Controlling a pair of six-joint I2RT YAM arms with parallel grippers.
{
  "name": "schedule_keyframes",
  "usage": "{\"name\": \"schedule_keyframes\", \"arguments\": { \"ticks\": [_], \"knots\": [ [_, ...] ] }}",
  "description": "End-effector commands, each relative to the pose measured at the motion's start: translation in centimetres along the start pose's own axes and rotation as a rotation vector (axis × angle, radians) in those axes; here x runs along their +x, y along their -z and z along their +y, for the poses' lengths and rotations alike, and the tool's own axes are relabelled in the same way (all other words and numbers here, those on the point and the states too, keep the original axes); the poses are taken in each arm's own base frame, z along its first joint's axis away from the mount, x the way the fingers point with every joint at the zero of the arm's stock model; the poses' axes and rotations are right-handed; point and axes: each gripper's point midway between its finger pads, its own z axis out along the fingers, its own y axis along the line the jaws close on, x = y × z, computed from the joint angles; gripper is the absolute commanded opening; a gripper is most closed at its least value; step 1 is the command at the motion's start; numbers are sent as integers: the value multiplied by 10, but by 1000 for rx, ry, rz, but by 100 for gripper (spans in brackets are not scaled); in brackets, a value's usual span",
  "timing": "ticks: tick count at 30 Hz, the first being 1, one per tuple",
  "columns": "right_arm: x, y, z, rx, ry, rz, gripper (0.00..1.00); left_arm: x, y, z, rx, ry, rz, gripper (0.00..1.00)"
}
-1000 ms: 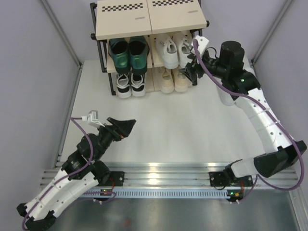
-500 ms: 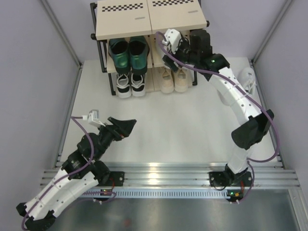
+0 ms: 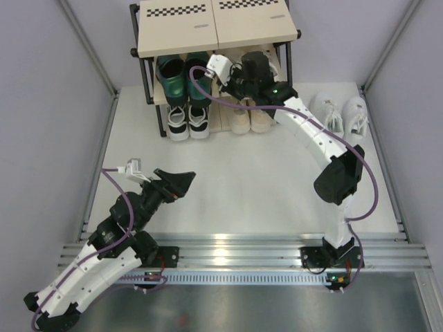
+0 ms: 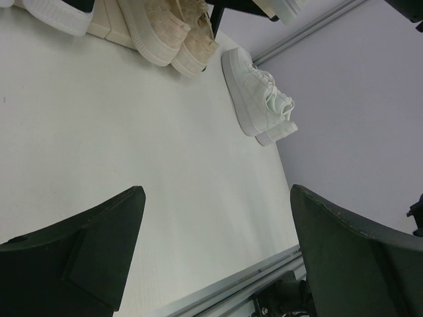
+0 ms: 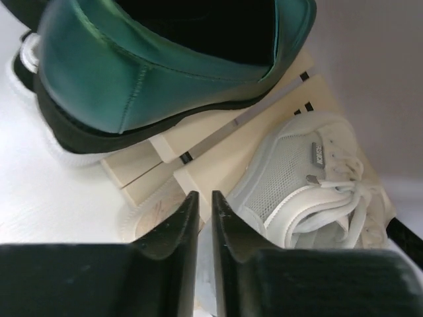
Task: Place and organize the shoes onto the shoe shelf
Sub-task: Adjust the shoe at the shoe shelf.
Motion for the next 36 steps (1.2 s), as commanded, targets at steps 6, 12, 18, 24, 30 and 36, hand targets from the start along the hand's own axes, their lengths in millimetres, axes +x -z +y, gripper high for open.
{"name": "schedule_keyframes", "arguments": {
  "ticks": [6,12,18,24,30,36],
  "knots": [
    [-28,-25,-36,278,-14,-32,1,-2,2,0,7,9,-10,96],
    [-25,-39,-37,355,-76,-26,3,-3,5,1,6,16,-15,96],
    [-7,-52,-33,386,-118,17,3,-3,7,1,10,22,-18,96],
    [5,-52,-39,417,-129,49,3,-2,7,2,10,23,-14,96],
    [19,-44,-56,457,-148,75,1,-2,7,2,11,22,-14,96],
    [23,-36,-63,459,-150,79,1,-1,6,2,6,26,-11,96]
  ]
}}
